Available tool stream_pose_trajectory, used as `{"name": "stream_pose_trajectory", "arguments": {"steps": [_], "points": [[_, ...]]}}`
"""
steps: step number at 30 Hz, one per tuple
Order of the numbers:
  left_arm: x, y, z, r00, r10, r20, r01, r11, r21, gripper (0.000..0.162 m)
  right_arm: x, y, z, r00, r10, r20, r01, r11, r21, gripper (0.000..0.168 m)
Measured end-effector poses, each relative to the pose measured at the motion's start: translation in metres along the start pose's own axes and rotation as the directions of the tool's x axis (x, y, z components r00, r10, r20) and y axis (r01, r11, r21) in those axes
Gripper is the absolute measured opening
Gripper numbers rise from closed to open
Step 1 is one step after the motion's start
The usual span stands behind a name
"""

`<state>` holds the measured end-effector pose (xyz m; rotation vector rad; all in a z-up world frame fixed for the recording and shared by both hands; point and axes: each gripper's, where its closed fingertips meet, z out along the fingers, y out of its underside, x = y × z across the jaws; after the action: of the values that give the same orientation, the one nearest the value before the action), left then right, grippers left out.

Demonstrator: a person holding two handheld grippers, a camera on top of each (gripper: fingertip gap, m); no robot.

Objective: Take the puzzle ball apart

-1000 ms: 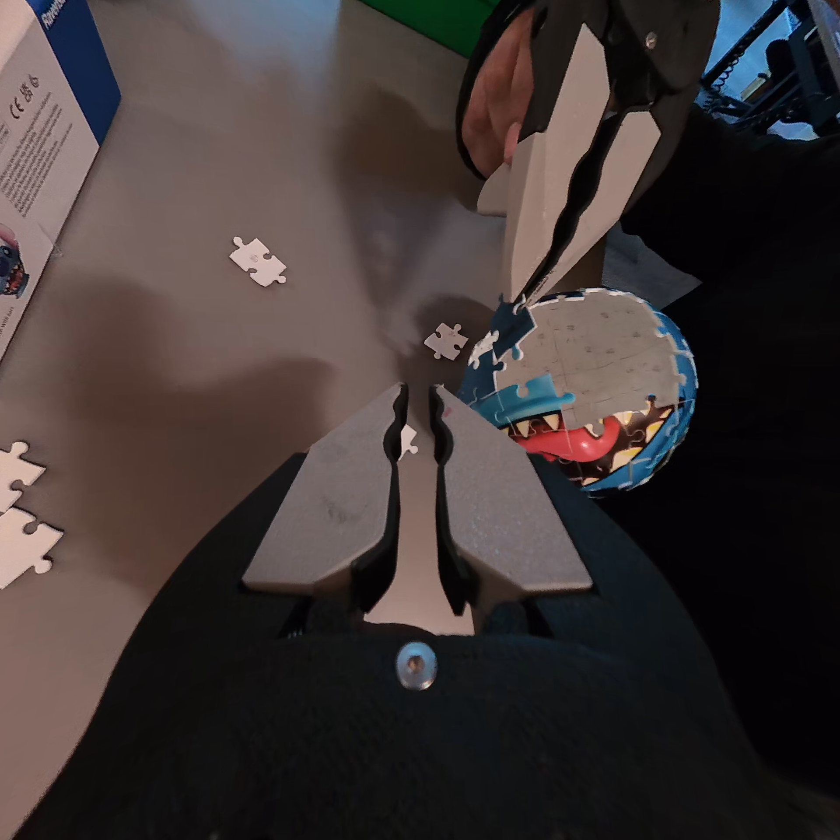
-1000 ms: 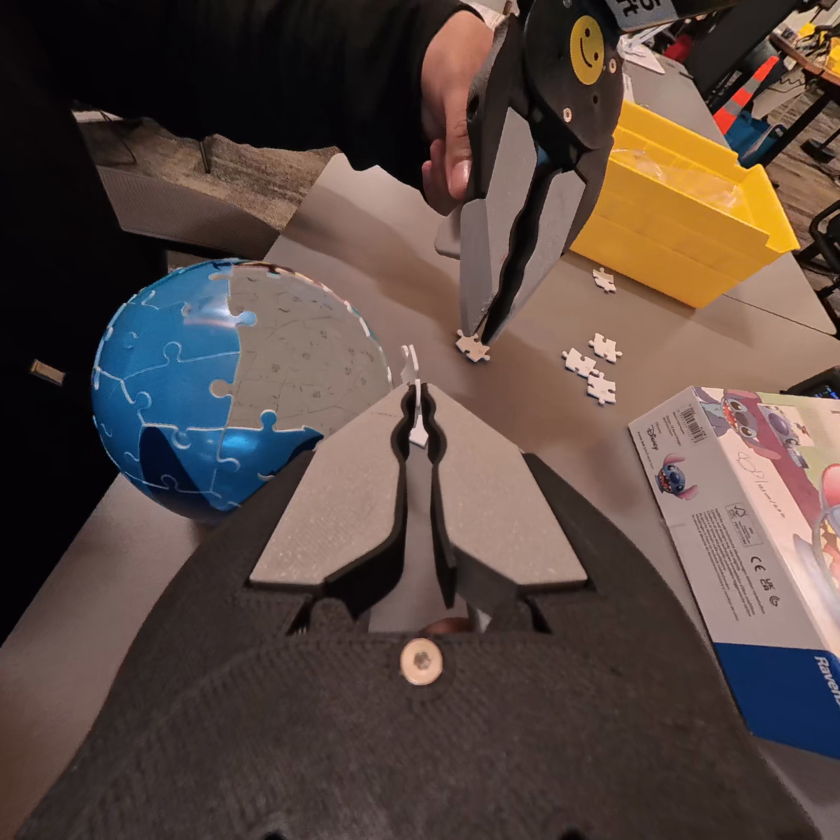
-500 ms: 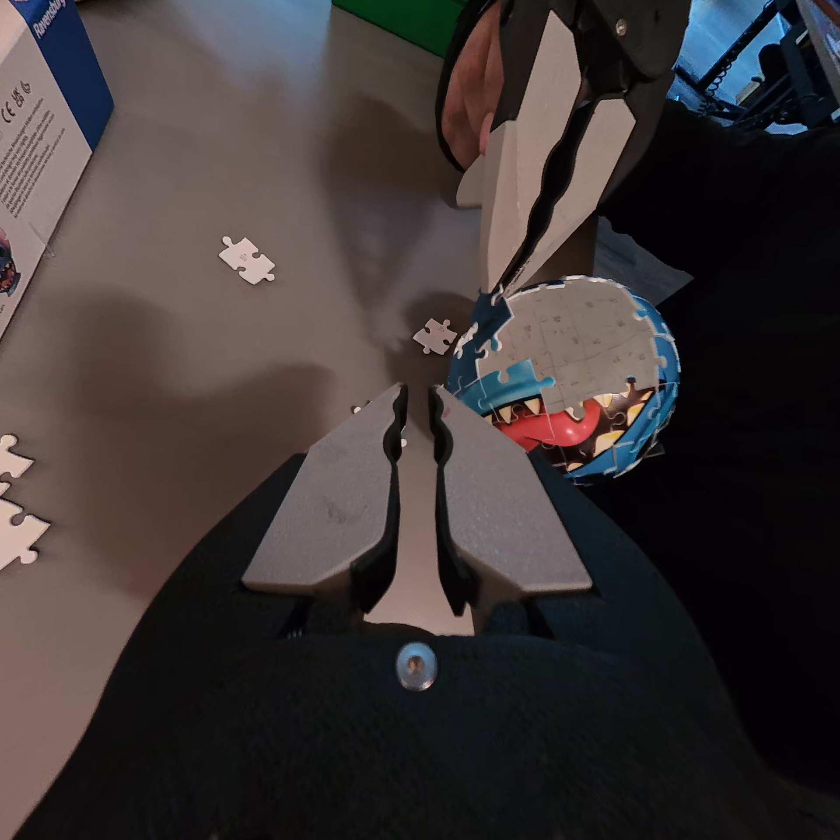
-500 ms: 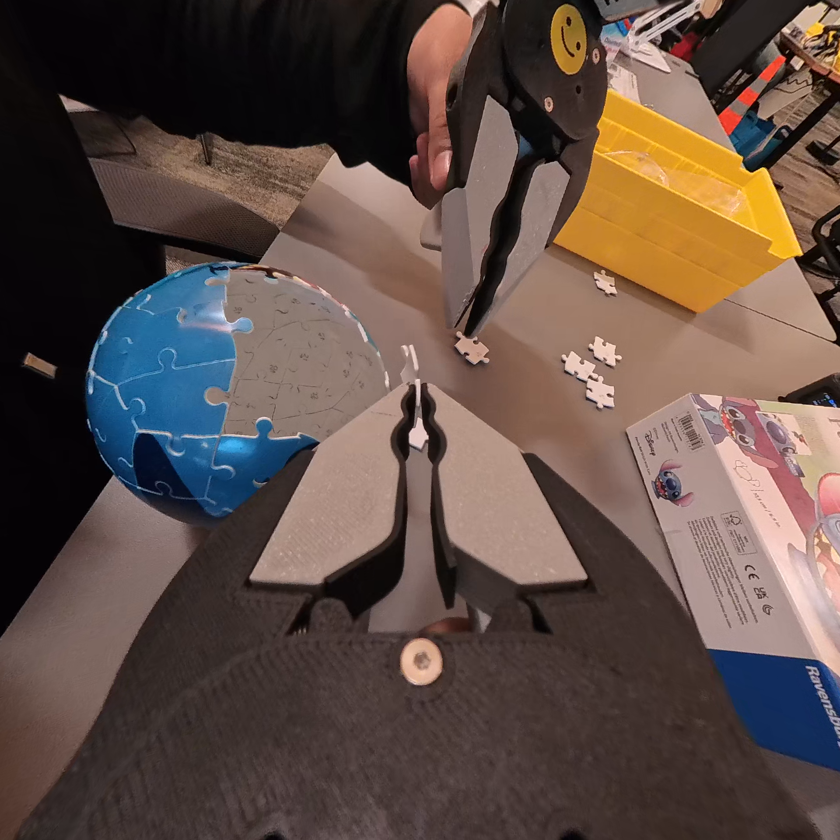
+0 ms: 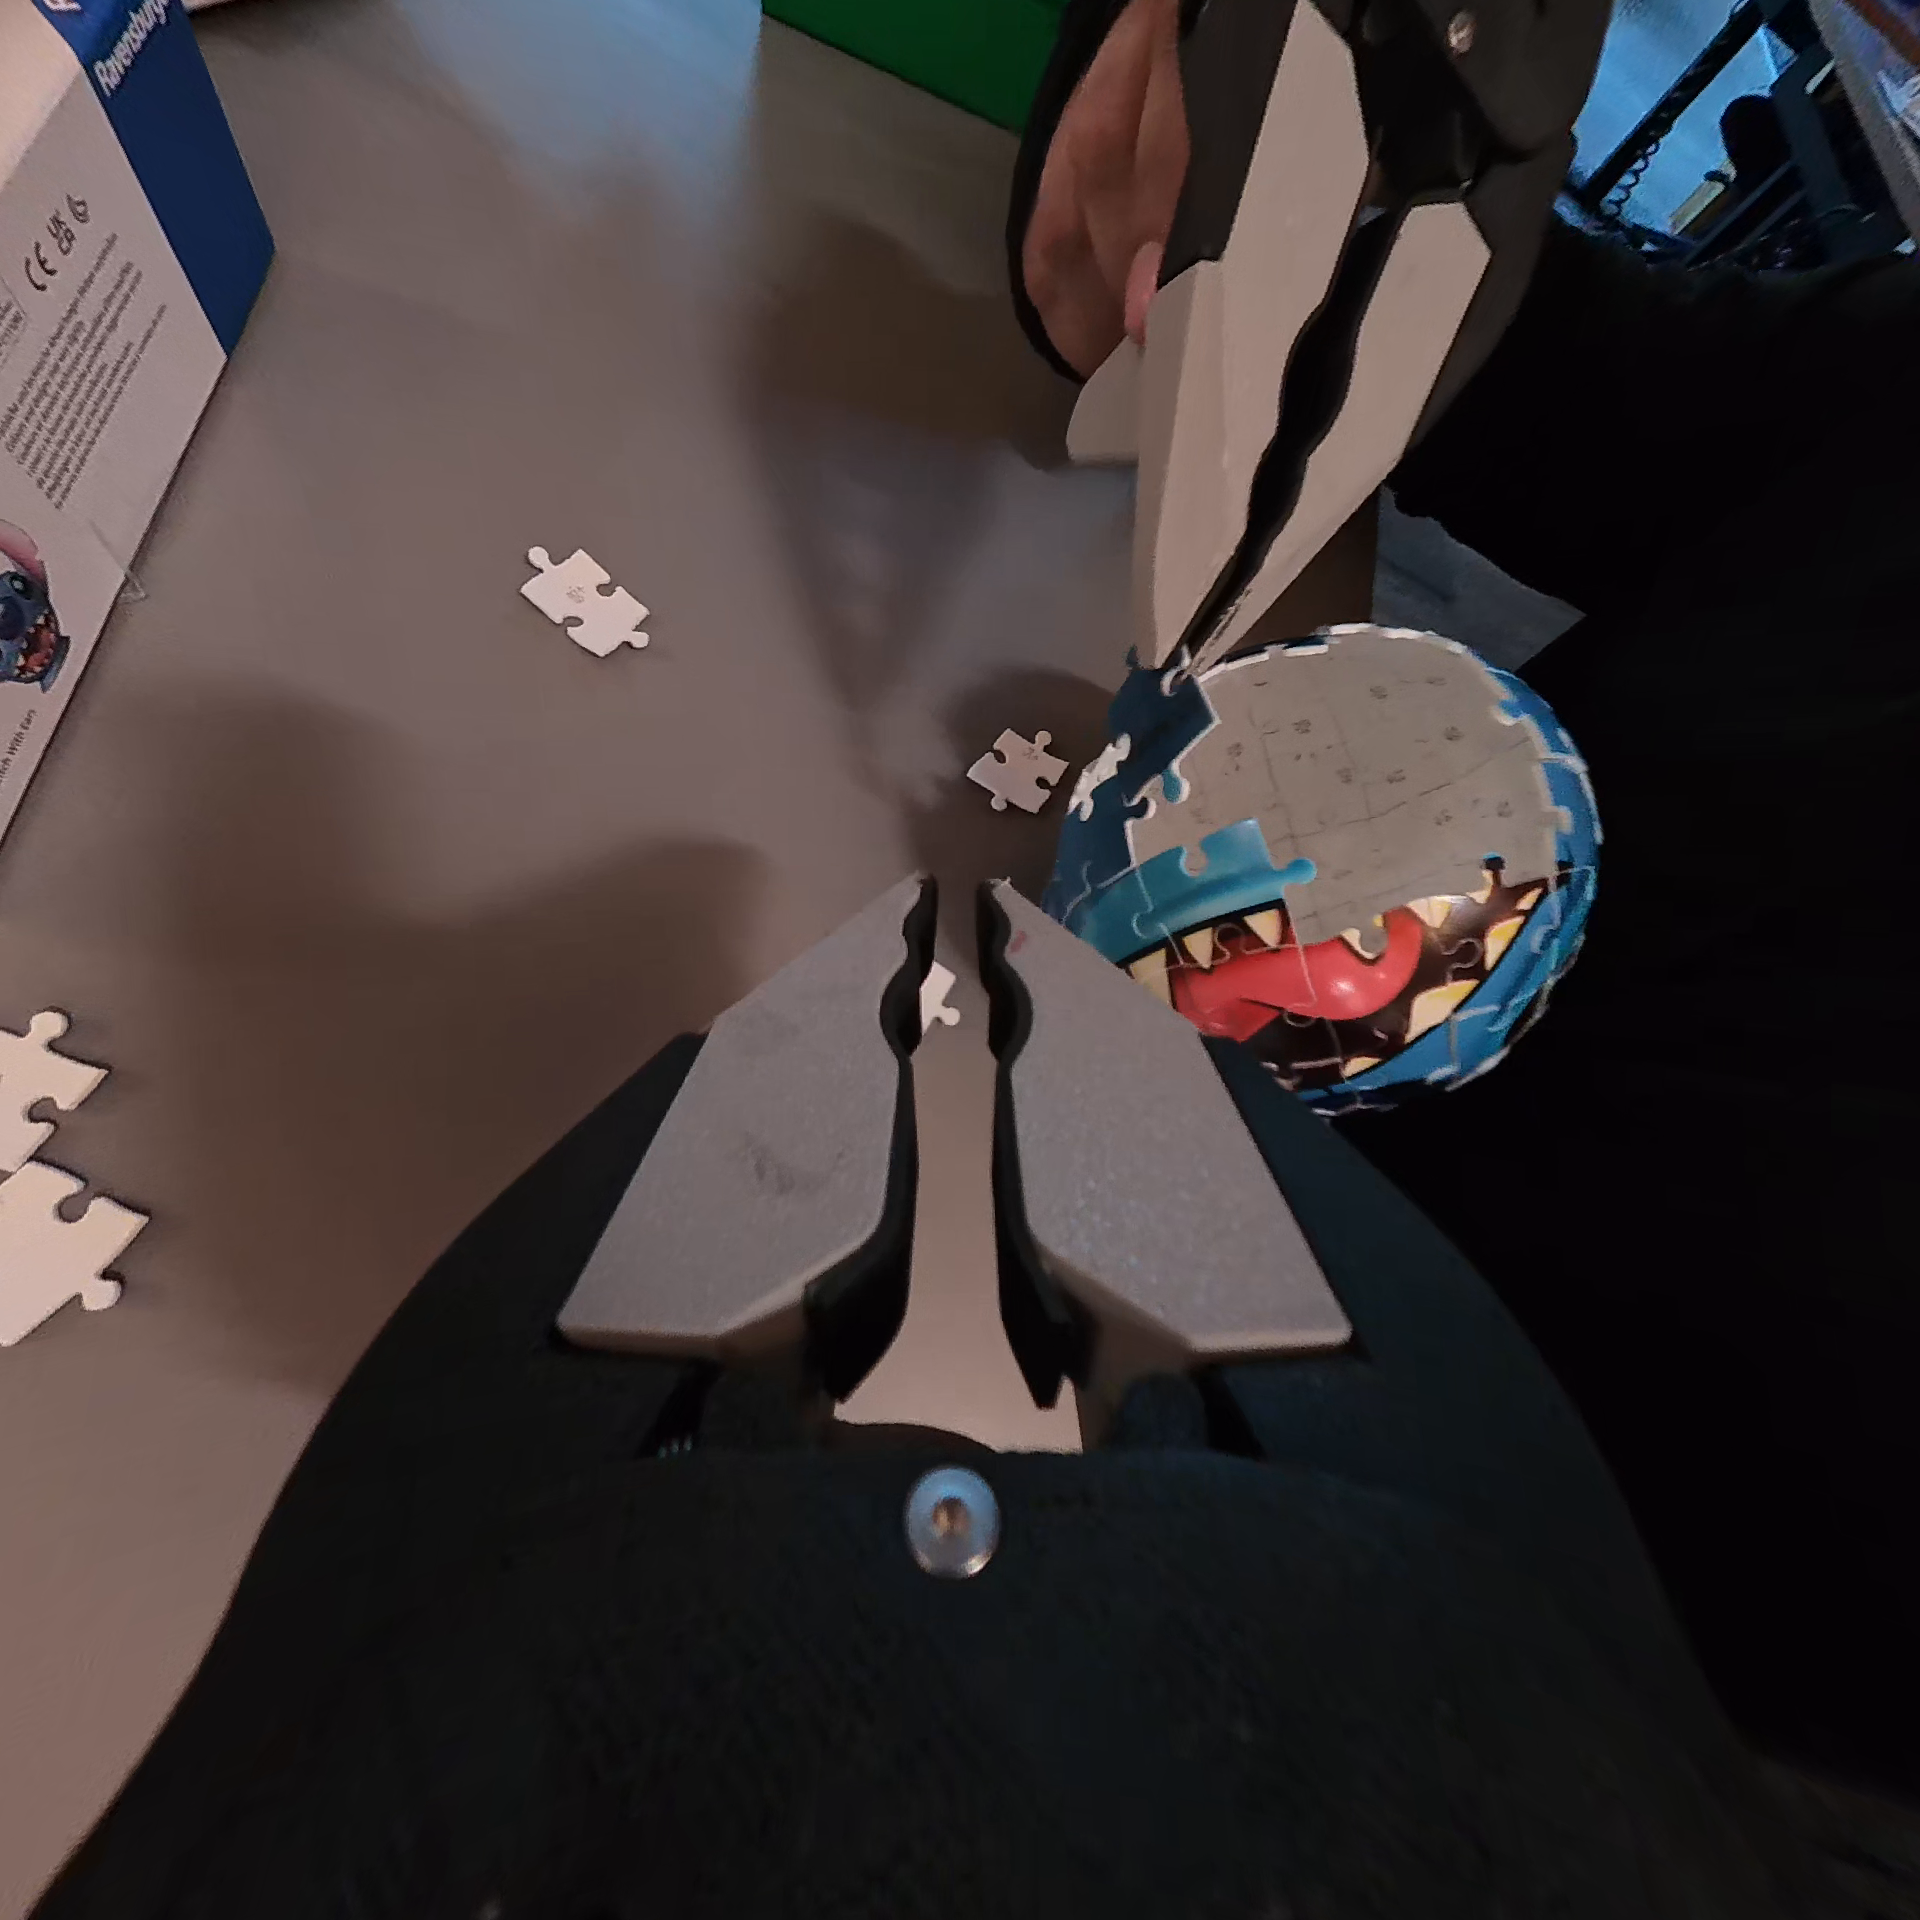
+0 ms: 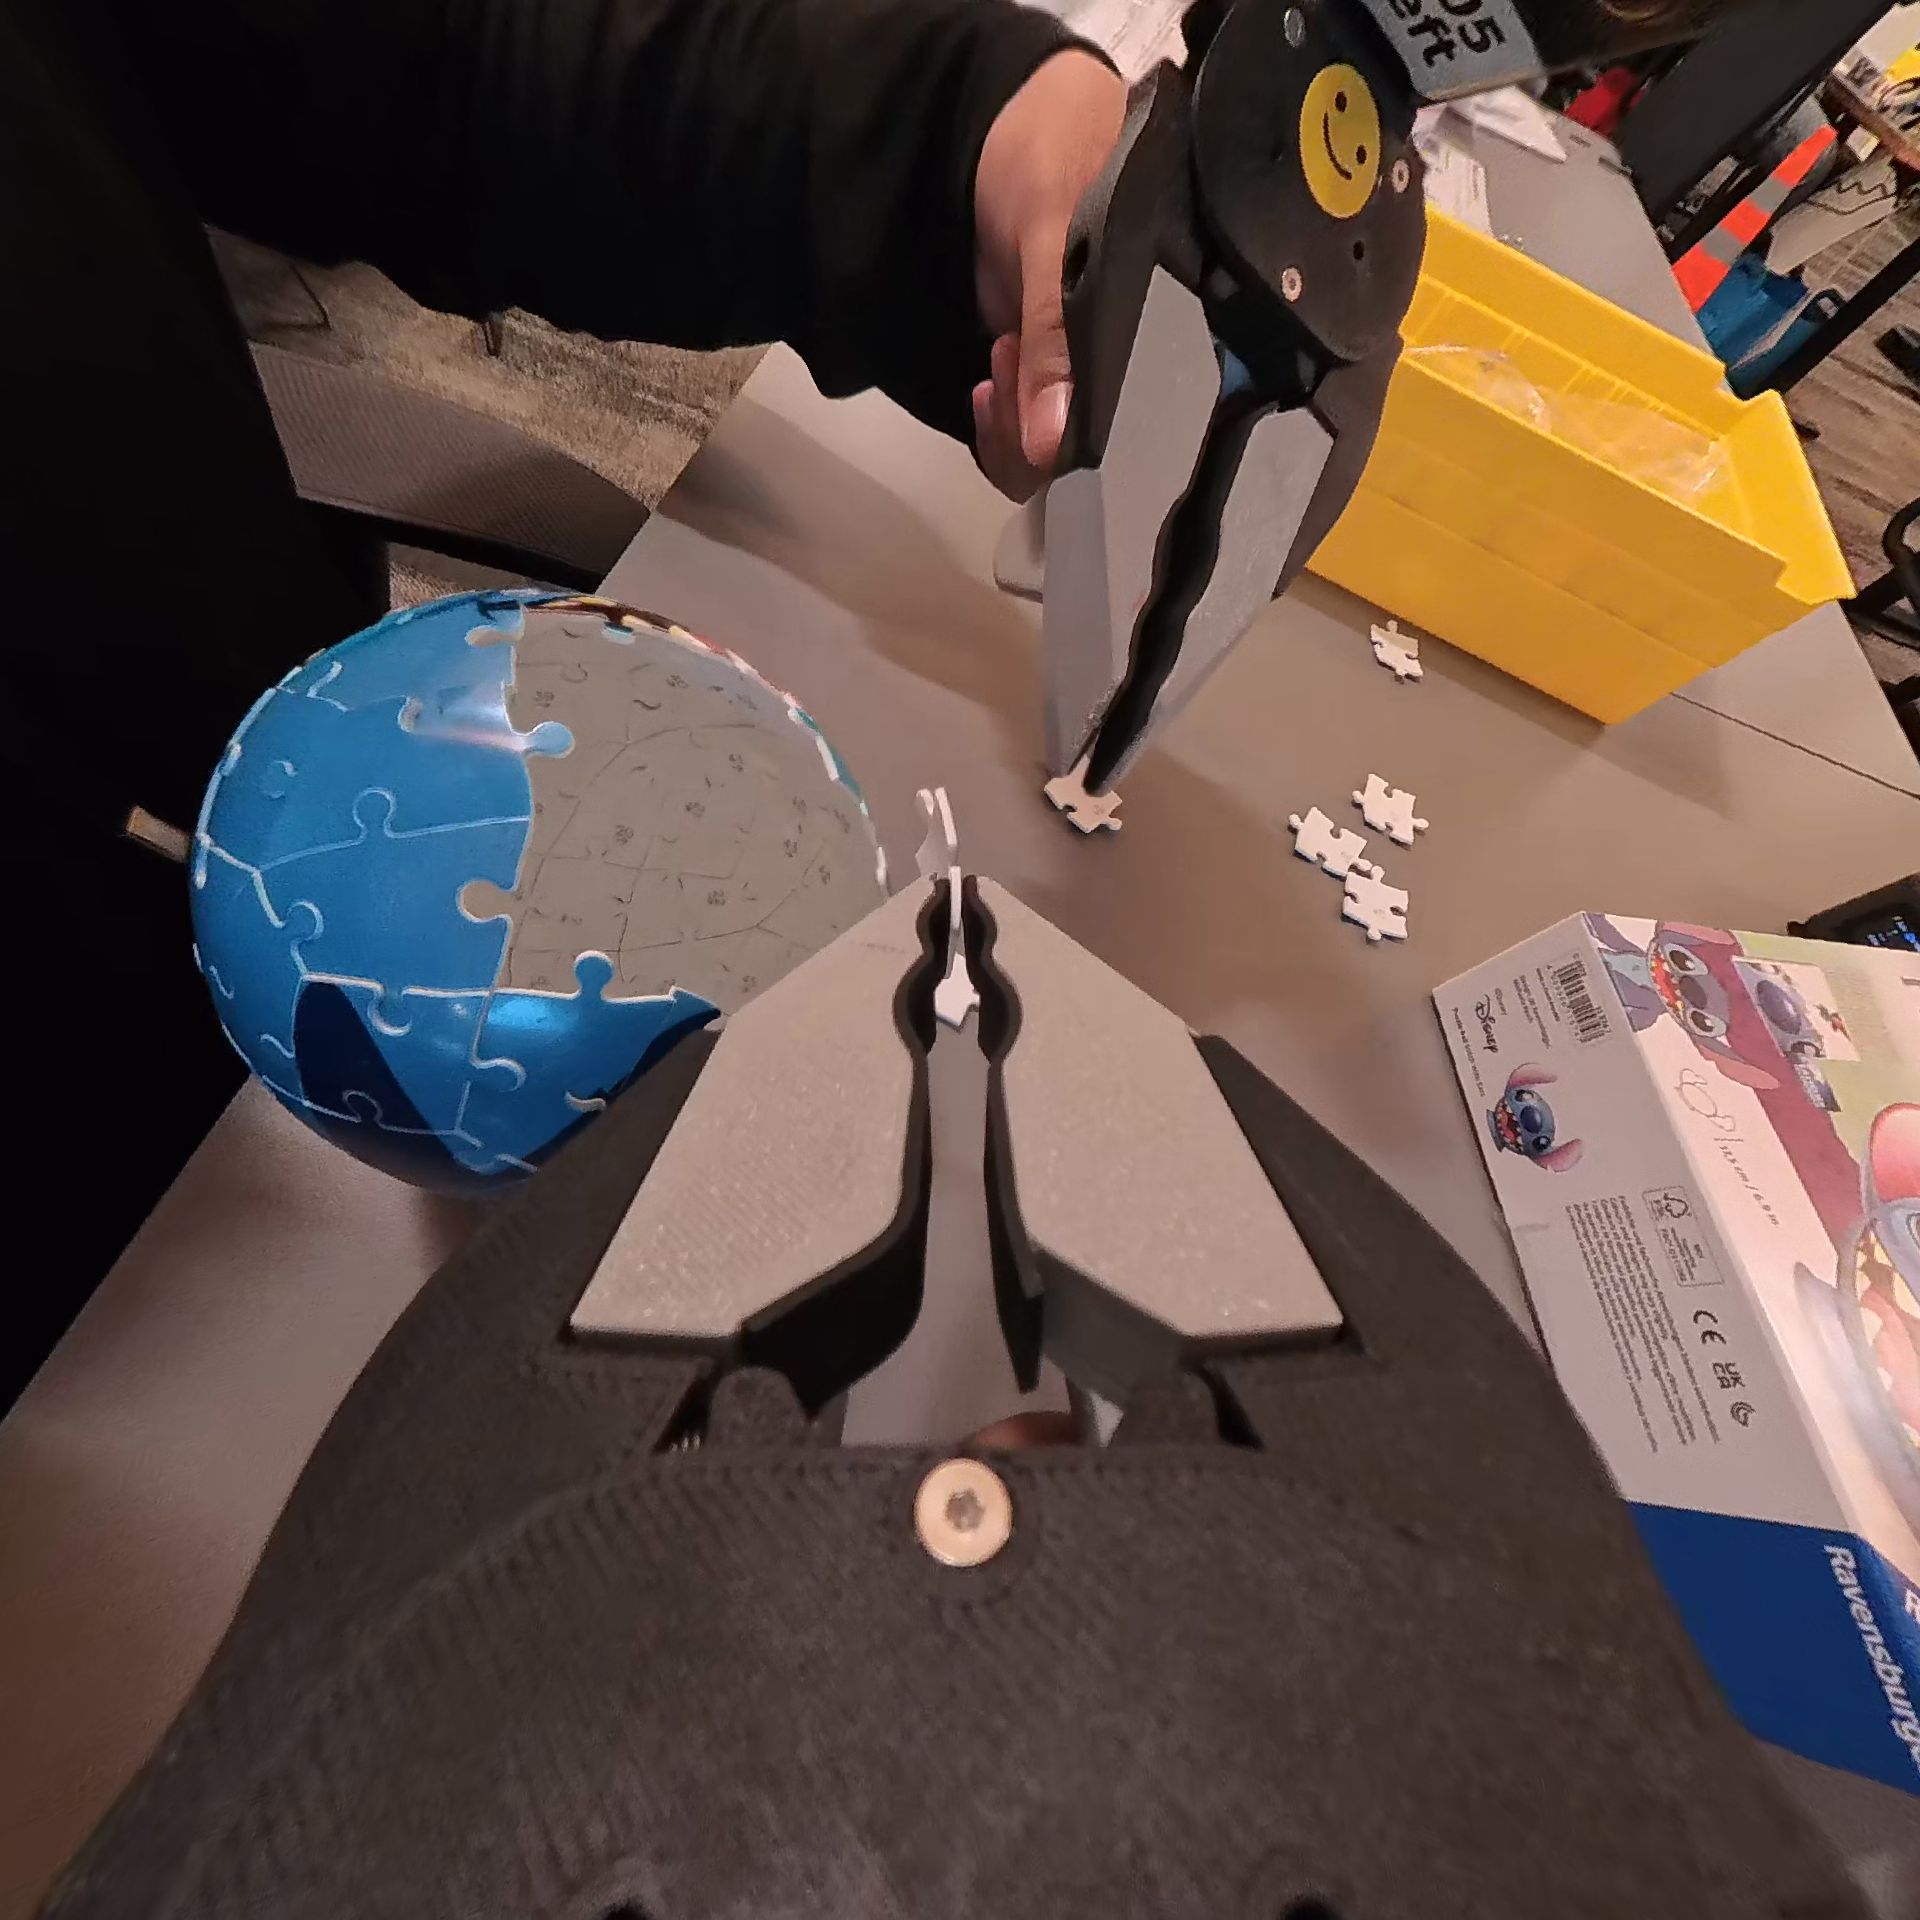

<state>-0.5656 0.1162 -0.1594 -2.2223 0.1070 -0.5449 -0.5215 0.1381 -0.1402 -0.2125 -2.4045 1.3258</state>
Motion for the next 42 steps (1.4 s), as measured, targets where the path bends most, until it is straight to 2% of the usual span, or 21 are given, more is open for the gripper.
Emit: {"name": "stream_pose_trajectory", "arguments": {"steps": [20, 30, 42], "points": [[0.005, -0.001, 0.002, 1.000, 0.029, -0.011, -0.029, 1.000, -0.001, 0.004, -0.001, 0.001, 0.003, 1.000, -0.019, 0.007, 0.019, 0.999, -0.025, 0.000], [0.008, 0.003, 0.000, 1.000, 0.021, -0.009, -0.021, 1.000, 0.001, 0.004, 0.002, 0.003, 0.001, 0.990, 0.118, 0.077, -0.118, 0.993, -0.004, 0.000], [0.012, 0.002, 0.005, 0.999, 0.032, -0.019, -0.032, 0.999, -0.011, 0.004, -0.007, -0.002, 0.008, 0.999, 0.000, 0.037, 0.002, 0.999, -0.047, 0.000]]}}
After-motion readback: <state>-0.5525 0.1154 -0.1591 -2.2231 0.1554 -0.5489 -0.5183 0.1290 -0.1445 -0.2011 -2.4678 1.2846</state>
